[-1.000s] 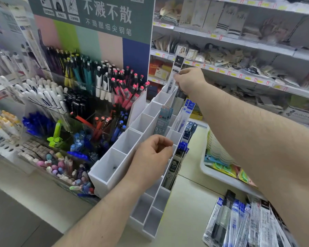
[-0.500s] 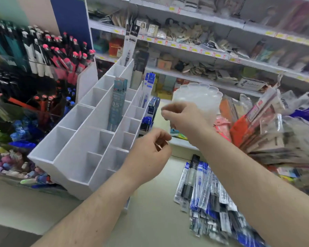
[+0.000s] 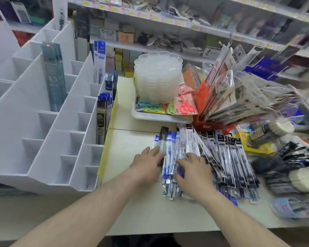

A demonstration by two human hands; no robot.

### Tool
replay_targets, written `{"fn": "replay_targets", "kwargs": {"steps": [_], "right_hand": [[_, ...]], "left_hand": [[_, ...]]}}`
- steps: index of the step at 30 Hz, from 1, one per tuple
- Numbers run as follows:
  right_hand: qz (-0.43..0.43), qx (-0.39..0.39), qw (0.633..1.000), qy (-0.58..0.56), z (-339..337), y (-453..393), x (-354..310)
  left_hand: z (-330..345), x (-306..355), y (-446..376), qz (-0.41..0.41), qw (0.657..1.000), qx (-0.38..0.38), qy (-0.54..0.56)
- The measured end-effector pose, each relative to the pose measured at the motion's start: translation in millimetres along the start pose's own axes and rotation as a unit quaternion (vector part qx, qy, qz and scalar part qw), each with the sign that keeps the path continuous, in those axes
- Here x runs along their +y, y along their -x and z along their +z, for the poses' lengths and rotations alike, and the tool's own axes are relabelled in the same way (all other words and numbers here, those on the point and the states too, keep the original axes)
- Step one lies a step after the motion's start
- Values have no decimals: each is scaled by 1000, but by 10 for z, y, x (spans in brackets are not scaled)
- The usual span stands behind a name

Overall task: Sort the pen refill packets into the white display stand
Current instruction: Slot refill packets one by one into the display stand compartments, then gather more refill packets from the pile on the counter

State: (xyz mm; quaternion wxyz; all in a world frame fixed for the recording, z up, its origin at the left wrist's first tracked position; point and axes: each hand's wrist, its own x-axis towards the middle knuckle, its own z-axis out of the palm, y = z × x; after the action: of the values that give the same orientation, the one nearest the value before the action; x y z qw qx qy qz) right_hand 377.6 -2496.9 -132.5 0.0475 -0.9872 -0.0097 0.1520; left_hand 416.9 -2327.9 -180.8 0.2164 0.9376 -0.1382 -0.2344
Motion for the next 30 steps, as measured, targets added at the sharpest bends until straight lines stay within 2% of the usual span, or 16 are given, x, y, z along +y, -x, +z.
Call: {"fn": "replay_targets", "kwargs": {"steps": [2, 4, 8, 12, 15, 17, 24, 30], "right_hand": [[10, -1, 999, 41, 101, 35, 7], [28, 0, 999, 38, 141, 22, 45], [24, -4, 999, 30, 198, -23, 96], [15, 0, 1000, 26, 207, -64, 84], [-28, -24, 999, -3, 205, -58, 47], [-64, -40, 997, -17, 216, -41, 22], [-84, -18, 994, -64, 202, -65, 119], [-29, -4, 1000, 5, 97, -154, 137]], "left_hand": [[119, 34, -54, 32, 997, -6, -67], [172, 33, -32, 37, 994, 23, -97], [141, -113, 124, -13, 986, 63, -154], [56, -167, 227, -105, 982, 76, -138], [17, 32, 95, -133, 984, 107, -53], [33, 171, -25, -146, 985, 90, -9], [80, 25, -16, -195, 977, 79, -28], [-56, -179, 241, -215, 972, 58, -73]]}}
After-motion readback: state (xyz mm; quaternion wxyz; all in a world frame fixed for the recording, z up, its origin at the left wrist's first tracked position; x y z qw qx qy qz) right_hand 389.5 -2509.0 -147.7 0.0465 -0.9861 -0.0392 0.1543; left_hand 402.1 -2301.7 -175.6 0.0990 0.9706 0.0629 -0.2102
